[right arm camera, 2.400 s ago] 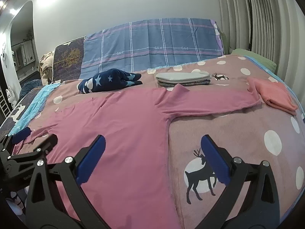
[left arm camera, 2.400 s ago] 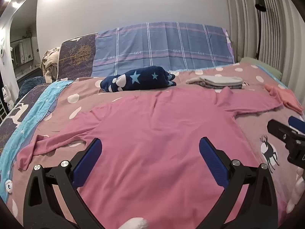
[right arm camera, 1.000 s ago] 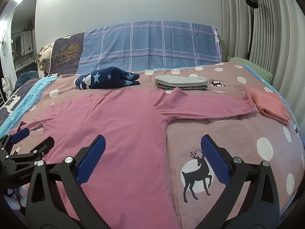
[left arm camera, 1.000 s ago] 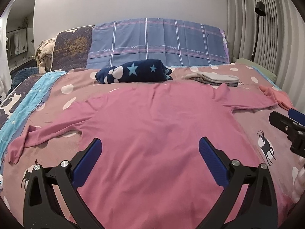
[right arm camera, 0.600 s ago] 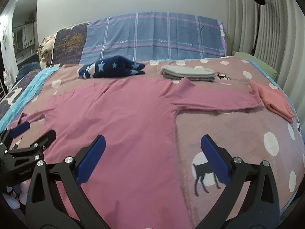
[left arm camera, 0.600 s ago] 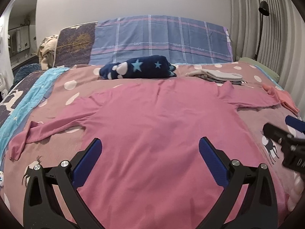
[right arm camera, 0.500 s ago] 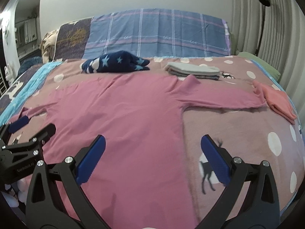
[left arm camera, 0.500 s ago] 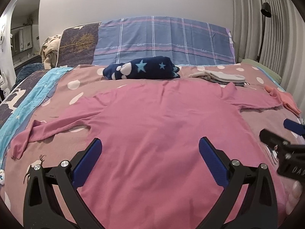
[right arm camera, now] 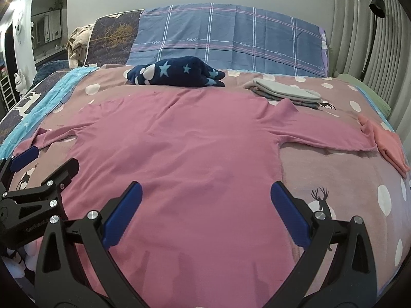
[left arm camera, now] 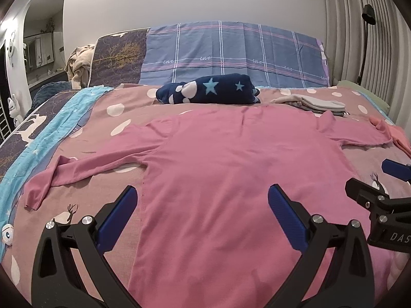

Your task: Fold small clothes

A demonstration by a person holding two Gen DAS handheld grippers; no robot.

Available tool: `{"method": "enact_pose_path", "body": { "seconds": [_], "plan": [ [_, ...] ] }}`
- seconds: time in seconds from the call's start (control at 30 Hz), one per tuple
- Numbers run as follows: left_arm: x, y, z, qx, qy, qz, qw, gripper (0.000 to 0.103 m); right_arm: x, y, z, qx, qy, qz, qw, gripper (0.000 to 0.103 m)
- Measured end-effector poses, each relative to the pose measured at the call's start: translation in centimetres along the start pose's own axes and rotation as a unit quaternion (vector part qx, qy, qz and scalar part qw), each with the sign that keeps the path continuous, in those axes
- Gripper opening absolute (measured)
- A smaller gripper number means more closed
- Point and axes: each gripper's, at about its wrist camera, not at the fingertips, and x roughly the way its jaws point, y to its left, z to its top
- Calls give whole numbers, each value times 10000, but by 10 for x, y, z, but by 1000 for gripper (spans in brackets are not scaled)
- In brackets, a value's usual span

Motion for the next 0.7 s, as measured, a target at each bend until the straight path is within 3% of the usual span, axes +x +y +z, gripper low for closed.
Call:
{"method": "enact_pose_path", "body": {
  "seconds": [0.37, 0.7],
  "plan": [
    [5, -5, -1, 34, 70, -369, 9993, 102, 0, -5, 2, 42, -34, -104, 9999, 101],
    [2, -9, 1, 123, -3, -289, 9995, 102, -3, -11, 4, 96, -96, -129, 9998, 101]
  ]
}}
